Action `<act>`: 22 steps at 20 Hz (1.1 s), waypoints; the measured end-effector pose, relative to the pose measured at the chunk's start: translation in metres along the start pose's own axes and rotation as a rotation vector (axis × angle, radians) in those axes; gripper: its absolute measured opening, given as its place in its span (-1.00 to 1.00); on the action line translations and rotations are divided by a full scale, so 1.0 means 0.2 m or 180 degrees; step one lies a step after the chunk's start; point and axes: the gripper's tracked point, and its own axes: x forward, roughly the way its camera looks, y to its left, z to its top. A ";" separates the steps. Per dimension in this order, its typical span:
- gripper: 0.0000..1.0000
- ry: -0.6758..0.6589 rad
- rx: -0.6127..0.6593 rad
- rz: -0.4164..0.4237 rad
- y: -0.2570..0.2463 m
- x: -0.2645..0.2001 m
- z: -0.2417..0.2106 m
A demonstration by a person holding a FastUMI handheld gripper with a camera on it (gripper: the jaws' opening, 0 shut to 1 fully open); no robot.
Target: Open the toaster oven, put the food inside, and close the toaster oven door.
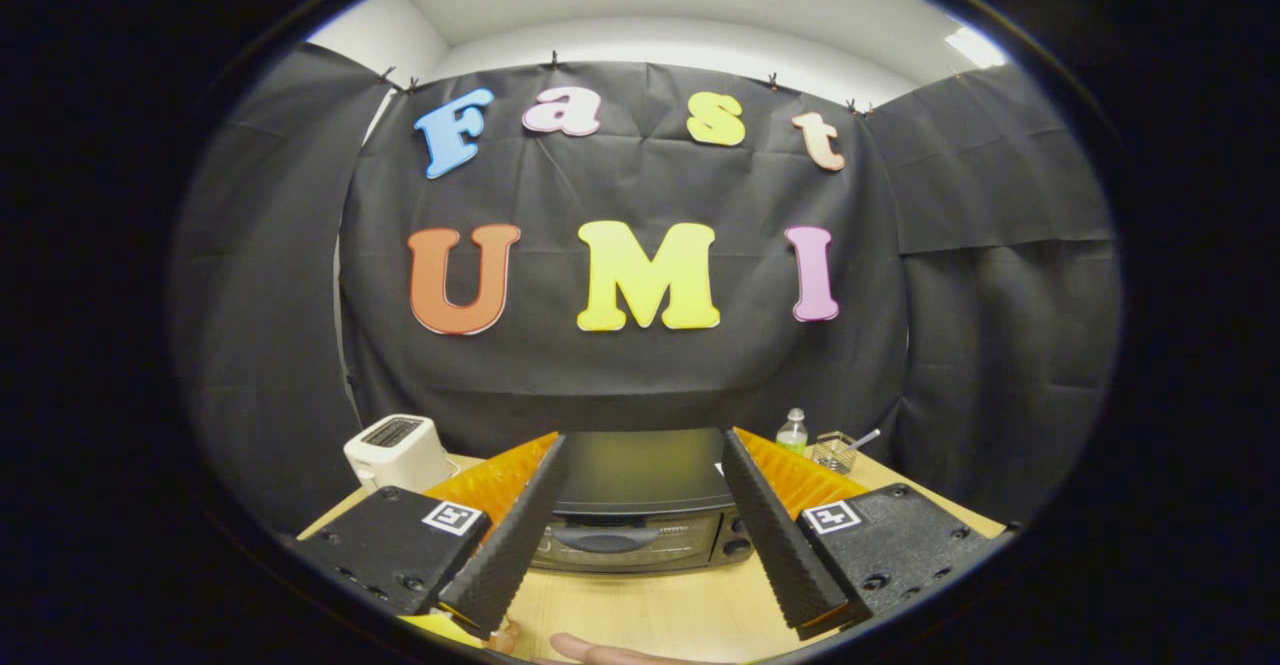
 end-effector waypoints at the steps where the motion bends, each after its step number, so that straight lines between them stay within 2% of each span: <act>1: 1.00 0.0008 -0.0041 0.0001 0.01 0.04 -0.03; 5: 1.00 0.0047 -0.0129 0.0022 0.05 0.20 -0.19; 12: 1.00 0.0548 -0.0141 0.0018 0.13 0.45 -0.56; 18: 1.00 0.0759 -0.0061 0.0014 0.11 0.57 -0.73; 20: 0.98 0.0841 0.0097 0.0203 0.16 0.60 -0.77; 22: 0.97 0.0868 0.0062 0.0208 0.16 0.57 -0.75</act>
